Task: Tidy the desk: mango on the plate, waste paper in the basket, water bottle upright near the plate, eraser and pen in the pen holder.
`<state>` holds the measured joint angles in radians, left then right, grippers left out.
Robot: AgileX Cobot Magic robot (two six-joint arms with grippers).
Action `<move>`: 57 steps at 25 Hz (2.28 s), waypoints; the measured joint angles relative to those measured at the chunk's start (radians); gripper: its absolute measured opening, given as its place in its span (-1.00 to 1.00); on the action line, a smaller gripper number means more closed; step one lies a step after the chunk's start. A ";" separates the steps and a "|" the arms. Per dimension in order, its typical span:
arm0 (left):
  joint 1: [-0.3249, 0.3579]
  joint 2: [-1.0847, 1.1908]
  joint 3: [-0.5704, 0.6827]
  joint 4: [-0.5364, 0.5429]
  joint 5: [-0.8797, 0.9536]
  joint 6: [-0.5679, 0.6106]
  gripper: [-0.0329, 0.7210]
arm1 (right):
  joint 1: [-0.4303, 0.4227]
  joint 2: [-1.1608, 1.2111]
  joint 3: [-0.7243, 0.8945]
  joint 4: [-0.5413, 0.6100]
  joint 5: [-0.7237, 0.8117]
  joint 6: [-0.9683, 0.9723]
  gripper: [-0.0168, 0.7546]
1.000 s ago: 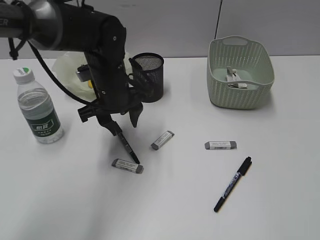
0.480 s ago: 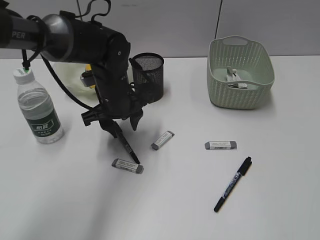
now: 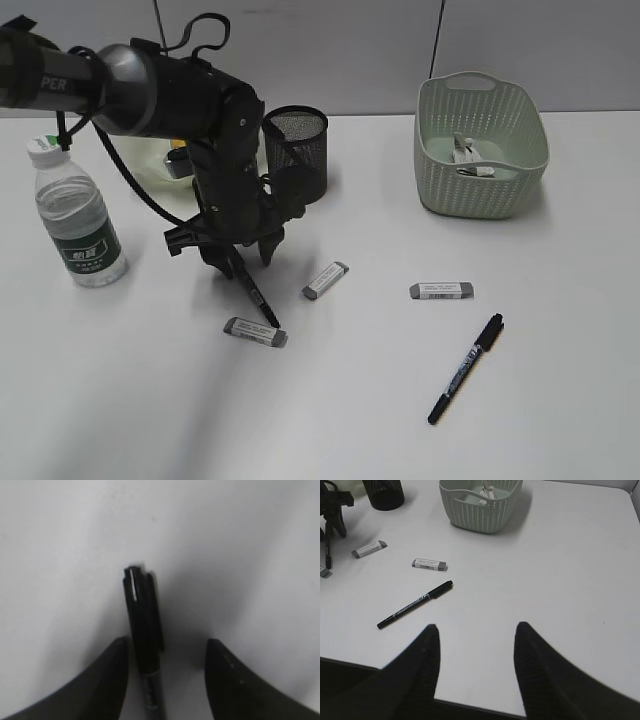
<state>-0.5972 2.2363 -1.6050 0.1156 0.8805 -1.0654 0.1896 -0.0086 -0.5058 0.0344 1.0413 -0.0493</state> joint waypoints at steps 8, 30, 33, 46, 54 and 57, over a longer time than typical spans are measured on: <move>0.005 0.002 -0.003 -0.007 0.005 0.000 0.01 | 0.000 0.000 0.000 0.000 0.000 0.000 0.06; 0.010 -0.214 -0.002 0.212 -0.007 0.000 -0.63 | 0.000 0.000 0.000 0.000 0.000 0.000 0.06; 0.015 -0.285 -0.002 0.273 -0.041 0.000 -0.63 | 0.000 0.000 0.000 0.000 0.000 0.001 0.06; 0.019 -0.402 -0.002 0.546 -0.467 -0.001 -0.63 | 0.000 0.000 0.000 0.000 0.000 0.000 0.06; 0.019 -0.347 -0.002 0.851 -0.726 -0.001 -0.63 | 0.000 0.000 0.000 0.000 0.000 0.001 0.06; 0.027 -0.313 -0.002 0.920 -0.780 -0.001 -0.63 | 0.000 0.000 0.000 0.000 0.000 0.003 0.06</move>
<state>-0.5697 1.9236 -1.6068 1.0359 0.1009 -1.0662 0.1896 -0.0086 -0.5058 0.0344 1.0413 -0.0465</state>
